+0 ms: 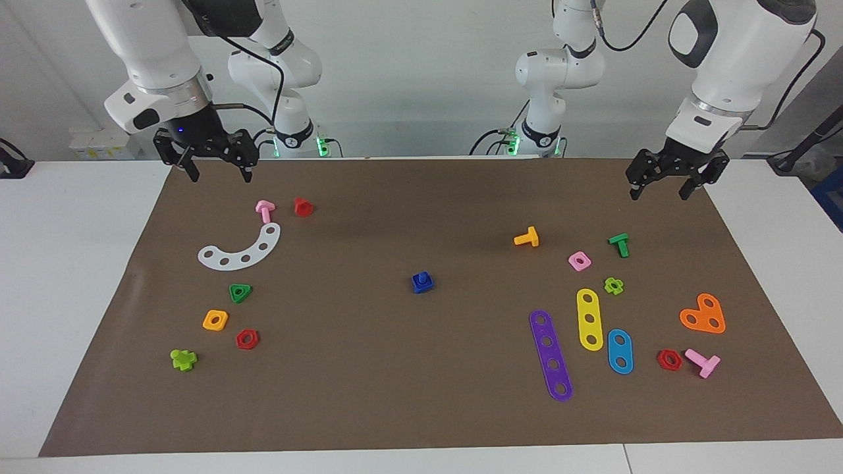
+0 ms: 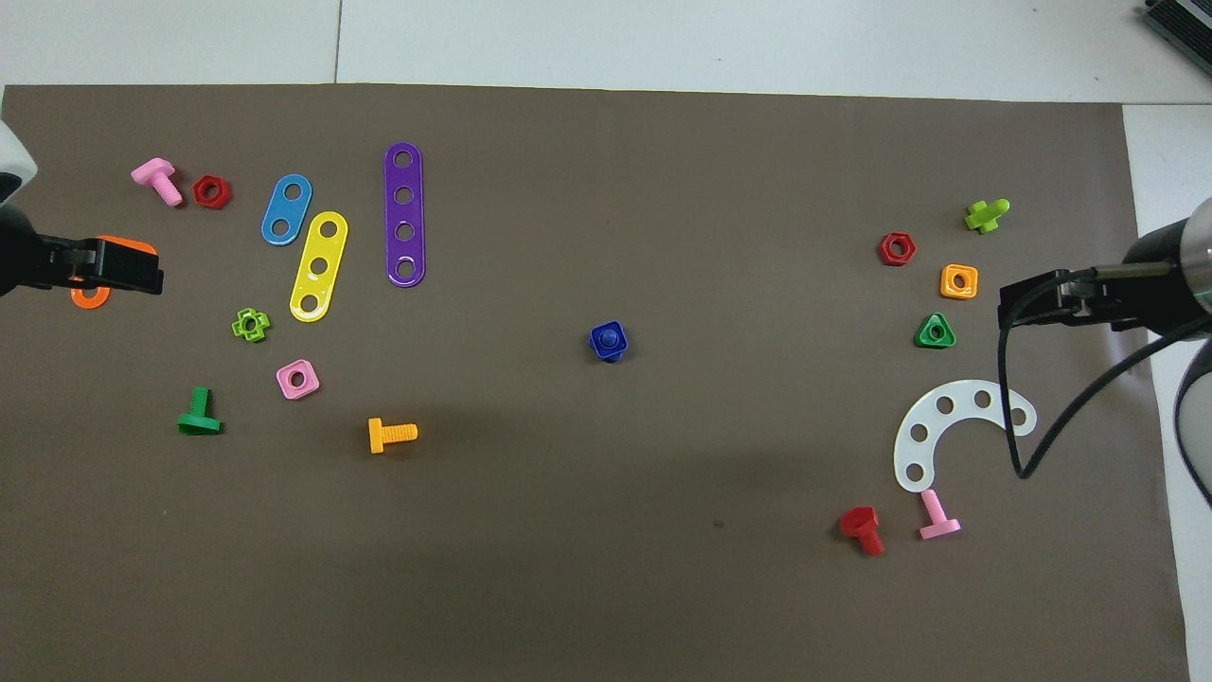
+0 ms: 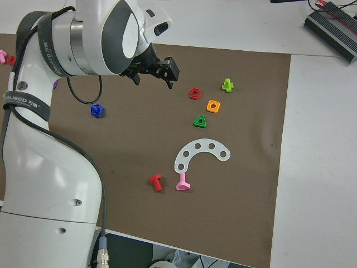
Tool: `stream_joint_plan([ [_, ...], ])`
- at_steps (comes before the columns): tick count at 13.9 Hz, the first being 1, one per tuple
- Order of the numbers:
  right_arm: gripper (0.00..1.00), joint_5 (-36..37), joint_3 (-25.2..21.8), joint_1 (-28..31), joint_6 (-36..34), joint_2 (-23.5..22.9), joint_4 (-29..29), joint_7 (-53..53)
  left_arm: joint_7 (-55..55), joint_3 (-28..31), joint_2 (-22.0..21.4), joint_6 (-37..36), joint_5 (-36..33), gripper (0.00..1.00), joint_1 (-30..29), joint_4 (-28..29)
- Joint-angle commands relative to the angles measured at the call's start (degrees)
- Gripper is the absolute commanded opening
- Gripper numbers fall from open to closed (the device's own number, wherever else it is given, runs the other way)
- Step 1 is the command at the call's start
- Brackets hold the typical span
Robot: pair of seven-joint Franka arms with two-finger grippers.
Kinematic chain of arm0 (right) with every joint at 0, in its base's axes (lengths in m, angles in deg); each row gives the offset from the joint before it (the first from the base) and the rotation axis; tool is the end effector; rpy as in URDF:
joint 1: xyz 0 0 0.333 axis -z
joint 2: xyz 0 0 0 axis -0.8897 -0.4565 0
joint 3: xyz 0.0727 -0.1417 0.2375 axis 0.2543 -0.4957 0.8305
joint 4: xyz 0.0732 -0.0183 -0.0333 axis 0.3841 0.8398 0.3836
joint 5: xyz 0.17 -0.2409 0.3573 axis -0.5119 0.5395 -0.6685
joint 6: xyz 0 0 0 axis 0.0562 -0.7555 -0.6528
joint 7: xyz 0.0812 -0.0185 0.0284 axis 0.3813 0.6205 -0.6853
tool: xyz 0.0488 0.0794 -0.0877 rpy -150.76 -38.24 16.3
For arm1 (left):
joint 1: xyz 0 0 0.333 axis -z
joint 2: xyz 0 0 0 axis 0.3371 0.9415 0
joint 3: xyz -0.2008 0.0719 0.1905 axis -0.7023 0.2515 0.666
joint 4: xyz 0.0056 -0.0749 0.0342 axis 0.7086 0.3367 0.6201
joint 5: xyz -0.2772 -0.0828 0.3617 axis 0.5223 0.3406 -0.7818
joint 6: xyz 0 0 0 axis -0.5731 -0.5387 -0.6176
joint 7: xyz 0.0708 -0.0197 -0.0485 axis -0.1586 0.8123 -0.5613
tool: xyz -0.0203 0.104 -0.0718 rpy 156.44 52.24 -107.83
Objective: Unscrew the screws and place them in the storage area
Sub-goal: 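Move the left gripper across the mat toward the blue nut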
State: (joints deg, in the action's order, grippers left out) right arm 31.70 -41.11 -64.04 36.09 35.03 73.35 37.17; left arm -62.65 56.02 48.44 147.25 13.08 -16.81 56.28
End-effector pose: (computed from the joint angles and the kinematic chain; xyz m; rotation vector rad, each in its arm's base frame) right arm 0.6181 0.0361 0.5755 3.1155 -0.0459 -0.0099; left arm 0.6376 -0.0328 0.5532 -3.1207 0.1633 -0.0907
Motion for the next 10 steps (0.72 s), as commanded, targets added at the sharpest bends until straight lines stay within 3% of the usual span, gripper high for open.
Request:
stream_joint_plan([
  [1, 1.0, -0.1, 0.2, 0.3, 1.3, 1.5, 2.0, 1.3, 0.5, 0.1, 1.0, -2.1, -1.0, 1.0, 0.4, -2.0],
  [7, 1.0, -0.1, 0.2, 0.7, 1.3, 1.5, 1.9, 1.2, -0.2, -0.3, 1.6, -1.2, 2.2, 1.0, 3.3, -1.2],
  [10, 1.0, -0.1, 0.2, 0.7, 1.2, 1.5, 1.9, 1.0, -5.8, -0.4, 4.8, -1.1, 6.9, 1.0, 7.3, -1.5],
])
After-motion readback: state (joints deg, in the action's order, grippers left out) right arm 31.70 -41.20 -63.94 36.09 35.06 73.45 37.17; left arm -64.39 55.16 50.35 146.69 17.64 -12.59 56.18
